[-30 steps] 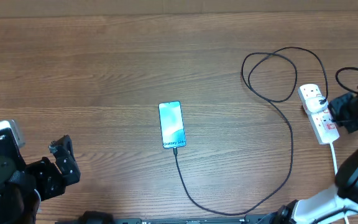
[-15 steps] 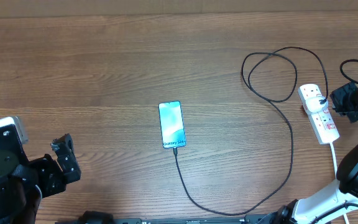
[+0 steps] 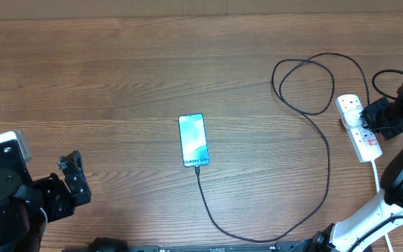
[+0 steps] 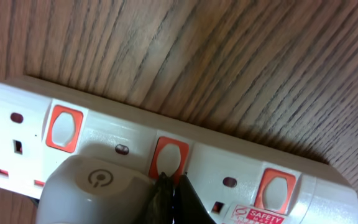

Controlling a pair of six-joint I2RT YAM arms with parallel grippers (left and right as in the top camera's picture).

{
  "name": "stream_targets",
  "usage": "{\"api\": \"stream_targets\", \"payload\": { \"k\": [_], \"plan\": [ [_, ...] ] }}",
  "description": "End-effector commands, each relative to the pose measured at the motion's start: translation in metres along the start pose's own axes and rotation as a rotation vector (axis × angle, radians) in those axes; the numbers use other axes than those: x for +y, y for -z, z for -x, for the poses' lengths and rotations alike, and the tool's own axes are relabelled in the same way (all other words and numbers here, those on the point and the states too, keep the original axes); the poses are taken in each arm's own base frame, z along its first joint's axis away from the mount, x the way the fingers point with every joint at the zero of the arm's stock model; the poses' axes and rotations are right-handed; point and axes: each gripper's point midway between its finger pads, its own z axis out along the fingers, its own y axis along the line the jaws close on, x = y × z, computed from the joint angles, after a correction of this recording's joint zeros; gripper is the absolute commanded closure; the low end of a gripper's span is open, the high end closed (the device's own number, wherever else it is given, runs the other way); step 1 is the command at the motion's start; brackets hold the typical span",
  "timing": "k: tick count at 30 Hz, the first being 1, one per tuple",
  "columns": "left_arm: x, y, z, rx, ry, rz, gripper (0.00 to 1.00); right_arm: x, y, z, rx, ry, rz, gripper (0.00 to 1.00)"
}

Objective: Plug charger to phone and switch on socket

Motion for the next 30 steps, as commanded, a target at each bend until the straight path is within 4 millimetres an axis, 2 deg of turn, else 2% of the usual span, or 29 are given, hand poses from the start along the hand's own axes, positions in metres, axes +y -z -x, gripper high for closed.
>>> {"api": "stream_targets", "payload": {
  "k": [1, 12, 14, 19, 21, 30],
  "plan": [
    [0.002, -0.001, 0.001, -0.003, -0.012, 0.018, 0.01, 0.013, 0.001, 0.003, -0.012, 0.032, 0.030, 0.96],
    [0.002, -0.001, 0.001, -0.003, -0.012, 0.018, 0.01, 0.020, 0.003, 0.009, -0.035, 0.033, 0.060, 0.96],
    [0.002, -0.001, 0.001, -0.003, -0.012, 0.018, 0.00, 0.022, 0.009, 0.012, -0.041, 0.034, 0.062, 0.96],
    [0.002, -0.001, 0.001, -0.003, -0.012, 0.018, 0.00, 0.032, 0.037, 0.024, -0.061, 0.035, 0.074, 0.96],
    [0.002, -0.001, 0.001, -0.003, -0.012, 0.018, 0.01, 0.033, 0.040, 0.026, -0.067, 0.040, 0.077, 0.96],
    [0.002, -0.001, 0.001, -0.003, -0.012, 0.018, 0.01, 0.022, 0.024, 0.019, -0.050, 0.040, 0.034, 0.96]
  ]
}}
